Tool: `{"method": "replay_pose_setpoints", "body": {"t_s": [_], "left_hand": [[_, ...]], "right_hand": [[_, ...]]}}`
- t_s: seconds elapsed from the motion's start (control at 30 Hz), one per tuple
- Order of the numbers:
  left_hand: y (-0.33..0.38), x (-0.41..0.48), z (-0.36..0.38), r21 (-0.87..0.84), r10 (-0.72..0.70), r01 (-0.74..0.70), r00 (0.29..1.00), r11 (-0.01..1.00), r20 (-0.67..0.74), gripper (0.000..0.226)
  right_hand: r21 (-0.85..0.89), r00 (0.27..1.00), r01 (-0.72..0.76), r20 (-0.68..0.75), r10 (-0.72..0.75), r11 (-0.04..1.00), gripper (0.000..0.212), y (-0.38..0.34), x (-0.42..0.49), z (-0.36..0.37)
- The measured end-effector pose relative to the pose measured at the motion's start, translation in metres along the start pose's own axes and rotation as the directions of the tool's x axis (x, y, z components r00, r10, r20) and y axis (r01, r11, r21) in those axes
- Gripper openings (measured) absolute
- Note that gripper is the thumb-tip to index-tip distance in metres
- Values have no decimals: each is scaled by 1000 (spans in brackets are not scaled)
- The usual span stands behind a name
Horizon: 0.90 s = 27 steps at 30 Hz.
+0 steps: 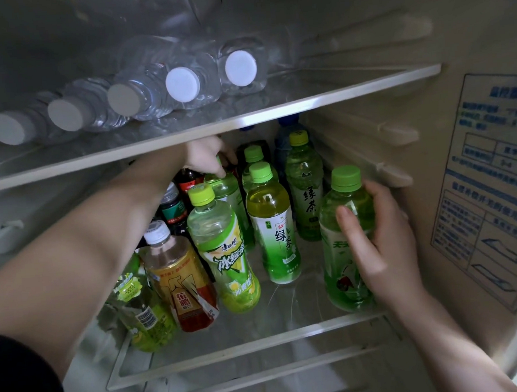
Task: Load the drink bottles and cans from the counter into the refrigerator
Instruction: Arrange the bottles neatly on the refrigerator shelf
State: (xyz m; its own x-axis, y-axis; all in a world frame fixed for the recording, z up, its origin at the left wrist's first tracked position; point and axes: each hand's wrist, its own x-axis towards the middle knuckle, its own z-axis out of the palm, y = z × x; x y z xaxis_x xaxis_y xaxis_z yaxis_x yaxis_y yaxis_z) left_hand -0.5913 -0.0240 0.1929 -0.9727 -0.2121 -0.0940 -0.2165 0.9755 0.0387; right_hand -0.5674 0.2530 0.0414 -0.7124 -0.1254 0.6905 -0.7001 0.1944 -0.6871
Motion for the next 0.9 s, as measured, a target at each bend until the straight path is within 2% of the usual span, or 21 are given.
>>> {"method": "replay_pose_setpoints", "body": {"t_s": [0.17, 0.37, 0.53, 0.67, 0.73, 0.83, 0.9], "left_hand": [[-1, -5, -2, -99, -4, 11, 997, 995, 74, 31], [-2, -7, -1, -175, -4, 21, 995, 984, 97, 31], [-5, -6, 1, -161, 0, 8, 999, 987, 47, 34], [-10, -12, 3, -168, -33, 21, 997, 986, -68, 52], [-8, -23, 3, -195, -45, 10, 983, 981, -179, 49], [0, -55, 9, -304, -52, -71, 925, 950, -377, 41], [9, -82, 24, -359, -36, -181, 853, 916, -521, 35]], "right_hand": [[4, 1000, -6, -3, 6, 1000, 53, 1, 1, 0], [-12, 1000, -21, 0, 21, 1000, 55, -2, 1, -1], [-16, 1000, -22, 0, 22, 1000, 56, -2, 1, 0], [-15, 1000, -27, -6, 27, 1000, 57, -2, 0, 1], [-19, 1000, -26, -12, 26, 999, 57, -1, 1, 1], [-9, 1000, -28, -9, 28, 1000, 58, 0, 0, 4], [3, 999, -35, -11, 35, 999, 59, 1, 0, 5]]}}
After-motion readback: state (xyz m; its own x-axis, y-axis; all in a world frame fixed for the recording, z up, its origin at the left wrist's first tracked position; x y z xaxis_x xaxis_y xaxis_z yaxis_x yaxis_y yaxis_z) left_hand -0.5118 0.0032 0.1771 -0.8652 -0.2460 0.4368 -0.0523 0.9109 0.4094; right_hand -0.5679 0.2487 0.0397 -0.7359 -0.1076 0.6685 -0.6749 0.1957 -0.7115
